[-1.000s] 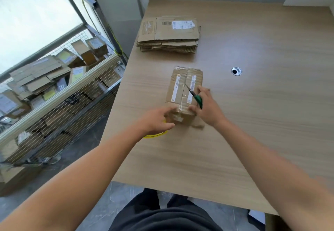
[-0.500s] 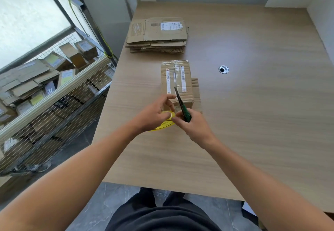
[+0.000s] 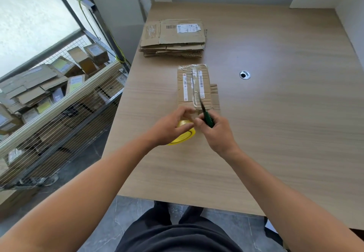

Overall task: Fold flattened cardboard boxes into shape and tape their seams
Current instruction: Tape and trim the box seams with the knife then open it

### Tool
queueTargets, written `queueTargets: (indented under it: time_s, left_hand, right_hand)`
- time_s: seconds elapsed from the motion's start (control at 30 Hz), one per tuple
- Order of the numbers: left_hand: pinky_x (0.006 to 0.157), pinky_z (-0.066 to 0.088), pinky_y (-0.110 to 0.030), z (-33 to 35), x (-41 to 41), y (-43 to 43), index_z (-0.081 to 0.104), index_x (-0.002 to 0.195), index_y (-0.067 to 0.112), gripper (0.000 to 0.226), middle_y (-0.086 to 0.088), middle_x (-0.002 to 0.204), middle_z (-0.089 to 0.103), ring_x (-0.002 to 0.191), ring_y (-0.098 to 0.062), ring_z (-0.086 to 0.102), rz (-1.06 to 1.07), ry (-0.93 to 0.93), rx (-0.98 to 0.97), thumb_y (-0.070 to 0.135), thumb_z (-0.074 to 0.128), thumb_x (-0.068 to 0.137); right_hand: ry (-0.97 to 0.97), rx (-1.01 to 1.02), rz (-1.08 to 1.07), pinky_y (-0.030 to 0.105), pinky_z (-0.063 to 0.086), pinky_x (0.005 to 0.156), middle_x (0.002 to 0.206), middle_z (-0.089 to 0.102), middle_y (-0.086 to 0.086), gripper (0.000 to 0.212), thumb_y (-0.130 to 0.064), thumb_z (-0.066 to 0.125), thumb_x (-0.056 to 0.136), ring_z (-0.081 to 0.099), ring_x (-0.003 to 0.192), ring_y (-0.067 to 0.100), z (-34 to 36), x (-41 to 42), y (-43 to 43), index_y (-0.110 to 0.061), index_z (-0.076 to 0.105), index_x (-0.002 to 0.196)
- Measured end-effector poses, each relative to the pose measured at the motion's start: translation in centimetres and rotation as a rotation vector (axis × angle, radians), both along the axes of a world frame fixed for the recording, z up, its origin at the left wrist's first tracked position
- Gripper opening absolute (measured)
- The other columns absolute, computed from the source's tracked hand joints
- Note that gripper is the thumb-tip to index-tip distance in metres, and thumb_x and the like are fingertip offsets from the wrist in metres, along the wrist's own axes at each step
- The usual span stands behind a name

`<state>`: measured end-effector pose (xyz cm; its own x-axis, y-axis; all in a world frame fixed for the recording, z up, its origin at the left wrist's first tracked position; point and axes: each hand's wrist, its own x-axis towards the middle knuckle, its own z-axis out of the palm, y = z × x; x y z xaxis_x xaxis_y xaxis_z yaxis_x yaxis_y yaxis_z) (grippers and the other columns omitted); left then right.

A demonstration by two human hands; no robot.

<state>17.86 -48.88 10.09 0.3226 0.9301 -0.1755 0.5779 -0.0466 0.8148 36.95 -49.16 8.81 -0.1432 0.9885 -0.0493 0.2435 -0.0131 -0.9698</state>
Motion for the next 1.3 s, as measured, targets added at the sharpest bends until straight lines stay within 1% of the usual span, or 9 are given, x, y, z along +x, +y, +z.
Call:
queueTargets:
  time_s: [0.13,0.23,0.33,0.43,0.6,0.73,0.97,1.1,1.3]
  left_hand:
    - [0.095,0.050,-0.041,0.7,-0.7,0.3,0.063,0.119,0.027,0.029,0.009,0.116,0.068,0.111,-0.014,0.063,-0.012,0.205,-0.085,0.045,0.062,0.096]
    - [0.068,0.052,-0.030,1.5,-0.6,0.0,0.063,0.120,0.029,0.022,0.015,0.116,0.066,0.095,-0.004,0.067,0.012,-0.095,-0.207,0.031,0.064,0.098]
    - [0.066,0.054,-0.029,2.0,-0.9,-0.3,0.046,0.142,0.019,0.050,0.002,0.133,0.063,0.099,-0.013,0.064,0.023,-0.467,-0.427,0.014,0.064,0.096]
    - [0.066,0.055,-0.035,2.2,-1.2,-0.5,0.040,0.146,0.016,0.062,-0.009,0.131,0.065,0.099,-0.024,0.065,0.047,-0.600,-0.542,0.013,0.066,0.090]
    - [0.057,0.055,-0.030,1.9,0.1,-0.7,0.046,0.132,0.017,0.035,-0.002,0.122,0.068,0.069,-0.013,0.067,-0.013,-0.293,-0.476,0.021,0.060,0.100]
    - [0.066,0.061,-0.045,1.7,-0.3,-0.4,0.051,0.118,0.019,0.029,0.001,0.121,0.063,0.076,-0.023,0.066,0.063,-0.006,-0.380,0.036,0.063,0.098]
    - [0.072,0.056,-0.037,2.2,-1.7,-0.9,0.066,0.118,0.025,0.030,-0.008,0.122,0.065,0.075,-0.023,0.061,-0.045,-0.327,-0.454,0.031,0.072,0.090]
    - [0.062,0.053,-0.030,1.0,-1.9,-1.7,0.061,0.126,0.031,0.035,0.001,0.093,0.065,0.065,-0.018,0.059,-0.065,-0.378,-0.504,0.031,0.070,0.092]
    - [0.055,0.051,-0.033,-1.6,-1.2,-1.5,0.070,0.103,0.025,0.021,-0.004,0.086,0.062,0.056,-0.018,0.054,0.078,0.151,-0.425,0.041,0.072,0.090]
  right_hand:
    - [0.038,-0.007,-0.032,0.025,0.038,0.062,0.071,0.054,-0.004,0.013,-0.014,0.068,0.095,0.046,0.064,0.010,-0.8,-0.1,-0.9,-0.009,0.063,0.083]
    - [0.179,-0.176,-0.090,0.027,0.039,0.049,0.067,0.061,0.001,0.014,-0.018,0.063,0.097,0.046,0.052,0.012,-0.5,-0.3,-0.9,-0.015,0.060,0.084]
    - [0.282,-0.285,-0.095,0.022,0.036,0.040,0.070,0.068,0.006,0.015,-0.014,0.059,0.100,0.051,0.045,0.011,0.3,0.3,-0.3,-0.014,0.057,0.084]
    - [0.284,-0.242,0.002,0.022,0.043,0.046,0.075,0.073,0.003,0.012,-0.008,0.057,0.101,0.062,0.061,0.011,1.1,1.0,-0.3,-0.008,0.057,0.089]
    - [0.210,-0.109,0.007,0.019,0.042,0.049,0.067,0.068,0.001,0.019,-0.015,0.060,0.095,0.054,0.054,0.009,2.3,1.2,0.1,-0.022,0.062,0.078]
    - [0.159,-0.048,-0.030,0.025,0.046,0.059,0.072,0.069,0.004,0.021,-0.023,0.061,0.090,0.059,0.061,0.009,2.5,1.0,0.3,-0.033,0.065,0.073]
    - [0.211,-0.119,-0.136,0.033,0.046,0.057,0.077,0.070,-0.002,0.009,-0.022,0.060,0.094,0.063,0.072,0.016,1.1,1.7,0.9,-0.020,0.061,0.085]
    - [0.201,-0.102,-0.097,0.024,0.047,0.054,0.074,0.069,-0.002,0.012,-0.021,0.060,0.095,0.060,0.063,0.011,1.4,2.4,1.4,-0.012,0.061,0.088]
    - [0.151,-0.002,0.007,0.026,0.045,0.058,0.077,0.068,0.011,0.012,-0.027,0.062,0.093,0.056,0.065,0.014,1.9,0.8,0.7,-0.023,0.063,0.081]
